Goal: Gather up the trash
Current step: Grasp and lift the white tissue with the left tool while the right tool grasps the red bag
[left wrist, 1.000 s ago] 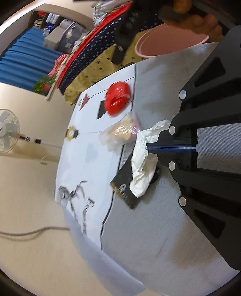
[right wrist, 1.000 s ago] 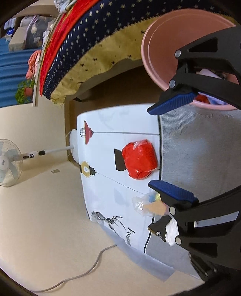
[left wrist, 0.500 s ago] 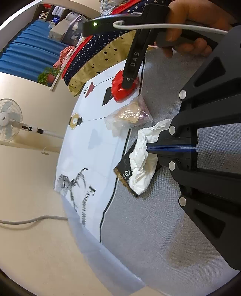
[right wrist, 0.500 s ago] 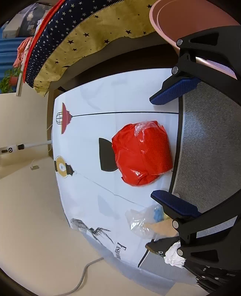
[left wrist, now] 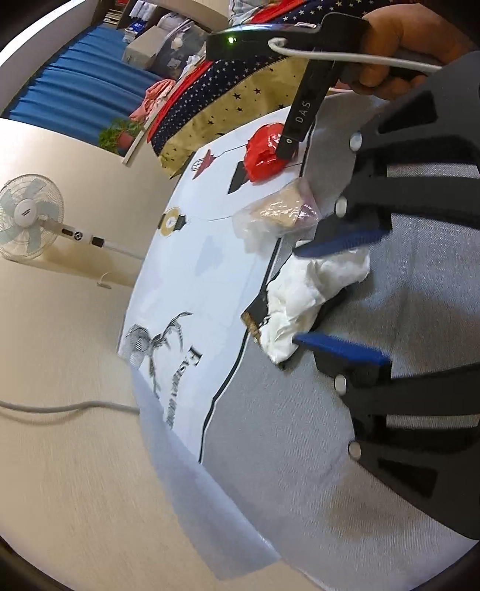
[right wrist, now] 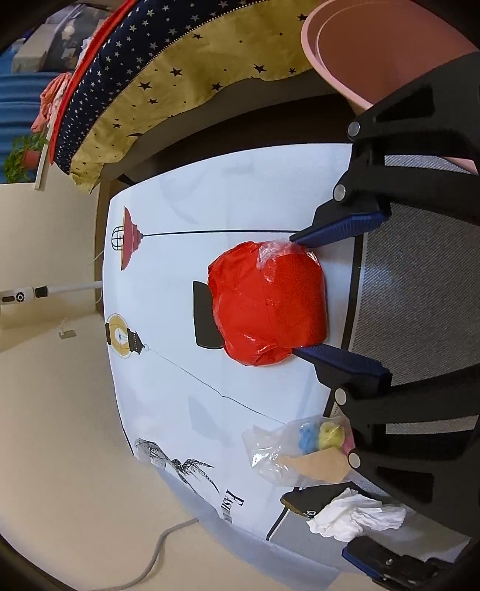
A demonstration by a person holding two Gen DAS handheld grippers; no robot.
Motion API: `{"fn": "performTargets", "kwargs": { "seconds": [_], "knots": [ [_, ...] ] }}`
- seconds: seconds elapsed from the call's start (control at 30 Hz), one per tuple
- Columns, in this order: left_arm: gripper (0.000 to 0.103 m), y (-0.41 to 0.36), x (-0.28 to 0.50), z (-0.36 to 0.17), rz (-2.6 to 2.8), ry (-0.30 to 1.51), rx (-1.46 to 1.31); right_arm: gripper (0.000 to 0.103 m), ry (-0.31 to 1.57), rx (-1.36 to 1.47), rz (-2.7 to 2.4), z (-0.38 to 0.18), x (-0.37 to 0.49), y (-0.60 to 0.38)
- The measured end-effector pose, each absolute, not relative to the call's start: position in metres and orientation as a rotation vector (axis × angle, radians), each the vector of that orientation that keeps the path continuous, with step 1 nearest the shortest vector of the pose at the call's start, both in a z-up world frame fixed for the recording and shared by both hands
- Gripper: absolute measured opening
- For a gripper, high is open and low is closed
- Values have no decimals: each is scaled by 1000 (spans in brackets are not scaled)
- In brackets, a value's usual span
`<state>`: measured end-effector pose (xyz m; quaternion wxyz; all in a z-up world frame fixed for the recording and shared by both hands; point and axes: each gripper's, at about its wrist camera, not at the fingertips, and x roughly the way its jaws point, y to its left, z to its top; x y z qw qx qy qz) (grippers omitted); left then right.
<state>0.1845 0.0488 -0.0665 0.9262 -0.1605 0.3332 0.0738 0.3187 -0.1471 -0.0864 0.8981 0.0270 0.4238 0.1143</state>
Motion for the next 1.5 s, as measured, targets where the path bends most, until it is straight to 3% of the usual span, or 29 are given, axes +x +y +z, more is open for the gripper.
{"fn": "performTargets", "kwargs": {
  "seconds": [0.03,0.23,0.33,0.47,1.5],
  "knots": [
    [54,49,186,-68,148,692,-331,53,874,59,236,-86,317,-148],
    [52,48,193,-72,144,714,-344,53,847,89,242,-76,308,-158],
    [28,46,195,-75,119,733,-350,53,840,91,250,-72,301,-160],
    [12,43,192,-72,108,726,-349,53,822,84,255,-63,286,-162],
    [11,10,112,3,-4,598,-223,53,651,119,182,22,122,-231]
  ]
}}
